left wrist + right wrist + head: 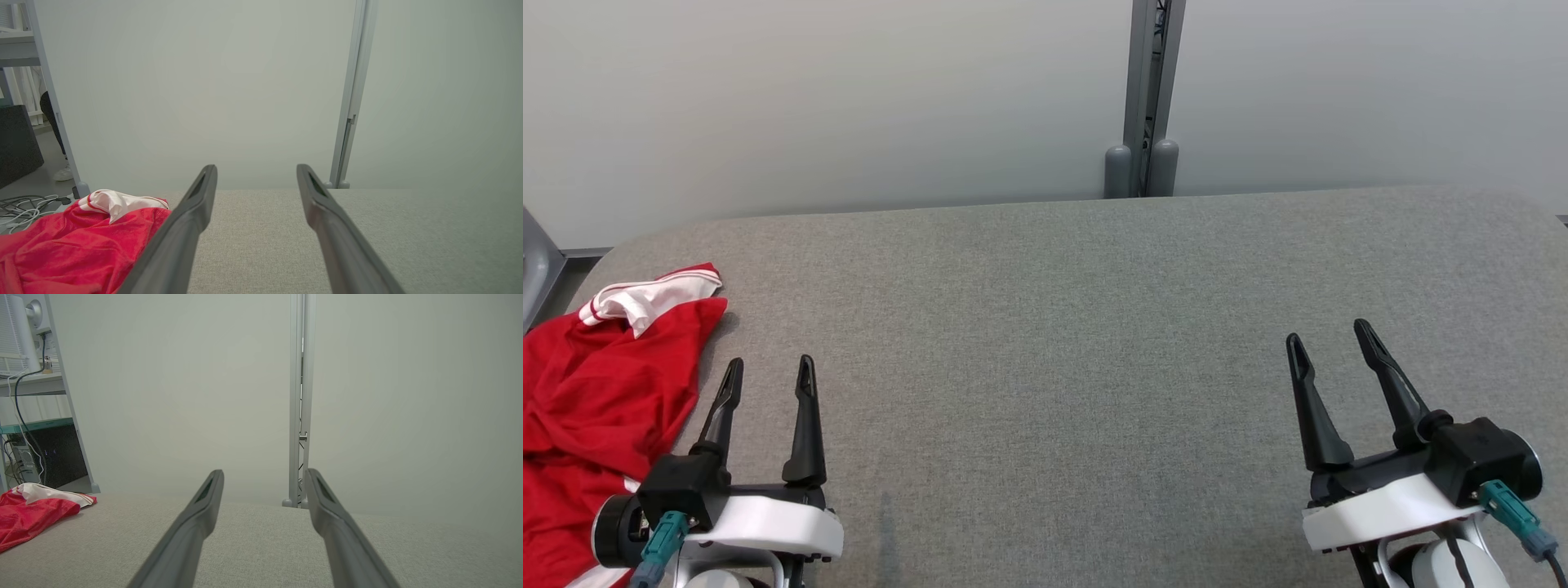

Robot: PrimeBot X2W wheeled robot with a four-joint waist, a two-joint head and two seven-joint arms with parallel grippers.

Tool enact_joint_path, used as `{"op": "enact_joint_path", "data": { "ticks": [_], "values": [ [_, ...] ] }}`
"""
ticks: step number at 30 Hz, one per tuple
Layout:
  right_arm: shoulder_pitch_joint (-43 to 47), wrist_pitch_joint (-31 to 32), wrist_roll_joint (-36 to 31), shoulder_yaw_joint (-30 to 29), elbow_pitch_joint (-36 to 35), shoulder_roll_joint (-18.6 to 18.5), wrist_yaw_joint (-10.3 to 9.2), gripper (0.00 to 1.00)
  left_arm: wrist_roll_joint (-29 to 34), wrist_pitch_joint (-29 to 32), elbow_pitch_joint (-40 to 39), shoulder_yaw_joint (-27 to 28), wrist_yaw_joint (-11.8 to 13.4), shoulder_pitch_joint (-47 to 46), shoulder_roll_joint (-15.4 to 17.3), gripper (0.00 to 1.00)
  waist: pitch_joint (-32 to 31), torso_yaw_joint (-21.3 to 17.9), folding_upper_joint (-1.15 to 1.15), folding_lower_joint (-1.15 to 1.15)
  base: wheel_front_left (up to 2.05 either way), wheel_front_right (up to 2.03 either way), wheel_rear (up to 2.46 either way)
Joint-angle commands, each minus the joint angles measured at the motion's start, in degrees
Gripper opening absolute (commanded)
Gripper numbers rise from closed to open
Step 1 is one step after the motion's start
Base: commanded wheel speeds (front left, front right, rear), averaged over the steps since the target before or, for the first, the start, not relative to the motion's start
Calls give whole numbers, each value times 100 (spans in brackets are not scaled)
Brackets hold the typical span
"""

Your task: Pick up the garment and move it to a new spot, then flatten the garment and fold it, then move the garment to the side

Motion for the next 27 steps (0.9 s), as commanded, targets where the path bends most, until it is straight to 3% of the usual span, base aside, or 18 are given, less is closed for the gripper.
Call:
{"op": "enact_joint_path", "data": {
  "ticks": [1, 27],
  "values": [
    [-54, -40, 11, 6, 1, -49, 10, 100, 22, -12, -4, 4, 28, -65, 29, 100, -1, 0, 0, 0, 0, 0, 0],
    [-31, -37, 71, 33, 55, -48, 10, 100, -20, -12, 57, -5, 34, -87, 29, 100, -15, 24, 0, 0, 0, 0, 0]
  ]
}}
